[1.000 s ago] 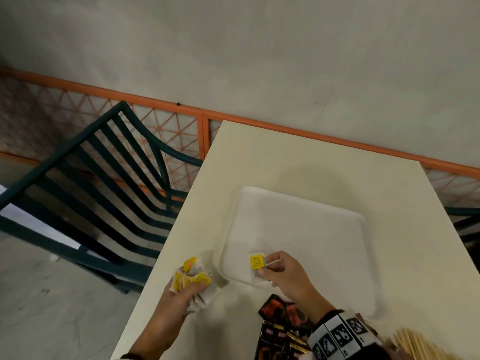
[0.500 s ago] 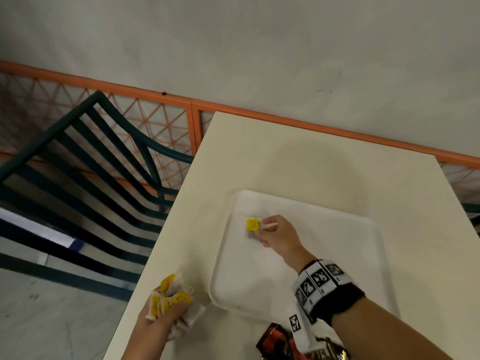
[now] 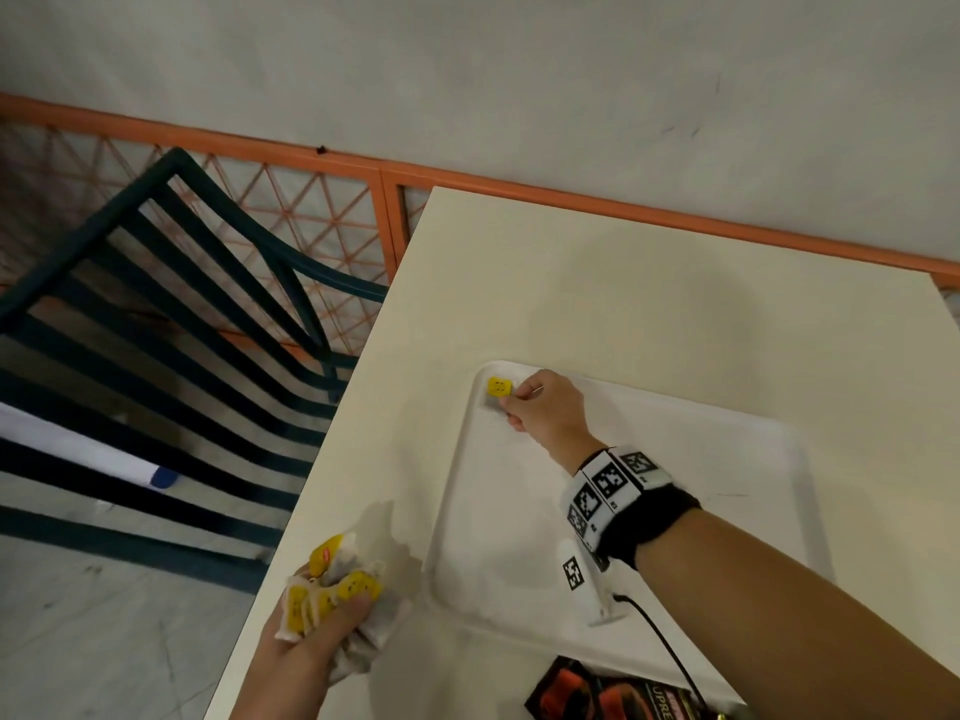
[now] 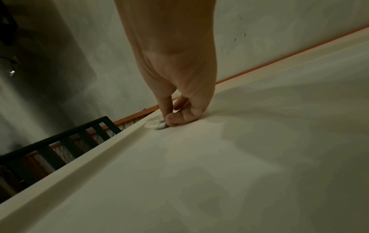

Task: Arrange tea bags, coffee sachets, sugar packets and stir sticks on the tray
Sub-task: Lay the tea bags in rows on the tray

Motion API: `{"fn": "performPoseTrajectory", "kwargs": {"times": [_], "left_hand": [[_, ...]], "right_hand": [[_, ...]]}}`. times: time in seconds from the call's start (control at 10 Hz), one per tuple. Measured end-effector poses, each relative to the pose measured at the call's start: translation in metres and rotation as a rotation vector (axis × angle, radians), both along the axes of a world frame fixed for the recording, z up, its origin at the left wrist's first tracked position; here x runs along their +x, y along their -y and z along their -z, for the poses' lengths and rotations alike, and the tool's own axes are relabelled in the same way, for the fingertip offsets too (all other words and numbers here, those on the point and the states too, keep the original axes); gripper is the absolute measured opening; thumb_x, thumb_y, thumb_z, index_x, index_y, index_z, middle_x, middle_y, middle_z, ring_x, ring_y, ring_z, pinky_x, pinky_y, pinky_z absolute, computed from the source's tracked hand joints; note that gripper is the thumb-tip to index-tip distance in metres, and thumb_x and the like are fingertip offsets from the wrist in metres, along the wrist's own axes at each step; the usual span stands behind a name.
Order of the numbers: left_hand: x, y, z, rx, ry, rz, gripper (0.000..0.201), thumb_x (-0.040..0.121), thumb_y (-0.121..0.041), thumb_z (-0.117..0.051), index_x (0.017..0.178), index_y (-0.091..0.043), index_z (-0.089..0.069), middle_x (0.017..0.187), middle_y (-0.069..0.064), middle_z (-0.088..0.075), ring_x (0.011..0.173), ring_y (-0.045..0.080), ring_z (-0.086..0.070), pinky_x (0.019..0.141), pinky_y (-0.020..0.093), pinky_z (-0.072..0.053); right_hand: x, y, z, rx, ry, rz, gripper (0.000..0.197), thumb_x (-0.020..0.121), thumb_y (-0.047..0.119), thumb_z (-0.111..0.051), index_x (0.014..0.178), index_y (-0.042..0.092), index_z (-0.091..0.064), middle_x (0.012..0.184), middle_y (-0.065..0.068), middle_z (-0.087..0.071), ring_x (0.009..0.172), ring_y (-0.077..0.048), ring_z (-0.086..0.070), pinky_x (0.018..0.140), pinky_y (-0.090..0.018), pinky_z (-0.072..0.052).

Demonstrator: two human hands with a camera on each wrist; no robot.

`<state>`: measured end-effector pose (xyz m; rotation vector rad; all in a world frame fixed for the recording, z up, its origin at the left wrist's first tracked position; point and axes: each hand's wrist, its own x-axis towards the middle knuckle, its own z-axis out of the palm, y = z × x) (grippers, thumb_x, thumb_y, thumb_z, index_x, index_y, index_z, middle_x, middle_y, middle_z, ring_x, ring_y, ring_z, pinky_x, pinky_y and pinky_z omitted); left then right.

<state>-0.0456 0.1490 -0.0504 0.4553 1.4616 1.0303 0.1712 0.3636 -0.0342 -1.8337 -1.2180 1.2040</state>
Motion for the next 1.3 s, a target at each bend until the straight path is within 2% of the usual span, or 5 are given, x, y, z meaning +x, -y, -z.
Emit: {"fn": "performPoseTrajectory", "kwargs": {"times": [0.3, 0.4, 0.6, 0.8, 1.3], "left_hand": [[0.023, -0.014, -0.023, 0.033, -0.071, 0.093, 0.124, 0.013, -0.064, -0.084, 0.106, 0.009, -0.047, 0.063, 0.023, -0.050, 0.049, 0.019, -0.052, 0.035, 0.025, -0.041], [0.028, -0.007, -0.032, 0.040, -0.025, 0.054, 0.112, -0.002, -0.057, -0.082, 0.095, -0.009, -0.056, 0.080, 0.006, -0.063, 0.073, 0.020, -0.061, 0.040, 0.018, -0.049], [0.038, -0.014, -0.045, 0.120, 0.218, 0.011, 0.061, 0.065, -0.014, -0.074, 0.121, -0.005, -0.052, 0.083, 0.006, -0.067, 0.074, 0.020, -0.066, 0.053, 0.024, -0.055], [0.047, -0.019, -0.052, 0.183, 0.288, 0.082, 0.030, 0.069, -0.007, -0.073, 0.090, -0.028, -0.068, 0.079, 0.004, -0.066, 0.072, 0.013, -0.065, 0.055, 0.023, -0.053], [0.065, -0.032, -0.047, 0.167, 0.226, 0.078, 0.074, 0.044, -0.046, -0.088, 0.108, -0.021, -0.062, 0.086, 0.007, -0.069, 0.076, 0.027, -0.062, 0.060, 0.030, -0.049]], "right_hand": [[0.002, -0.002, 0.001, 0.074, 0.093, -0.036, 0.027, 0.079, 0.006, -0.064, 0.063, 0.016, -0.045, 0.064, -0.009, -0.059, 0.053, -0.020, -0.053, 0.062, -0.034, -0.051], [0.002, -0.001, 0.004, 0.074, 0.121, -0.053, 0.028, 0.078, 0.012, -0.066, 0.061, 0.019, -0.044, 0.072, -0.012, -0.062, 0.064, -0.023, -0.054, 0.067, -0.032, -0.050], [0.002, 0.021, -0.015, 0.082, 0.124, -0.101, 0.014, 0.085, 0.018, -0.062, 0.075, 0.016, -0.052, 0.068, 0.007, -0.052, 0.063, -0.008, -0.049, 0.050, -0.005, -0.039], [-0.003, 0.082, -0.057, -0.137, -0.105, -0.534, 0.007, 0.087, 0.021, -0.060, 0.081, 0.020, -0.059, 0.073, 0.002, -0.061, 0.059, -0.010, -0.055, 0.051, -0.019, -0.040], [0.023, 0.121, -0.063, -0.259, -0.214, -0.569, 0.011, 0.085, 0.013, -0.065, 0.080, 0.023, -0.064, 0.071, 0.007, -0.057, 0.050, 0.005, -0.047, 0.056, -0.012, -0.041]]}}
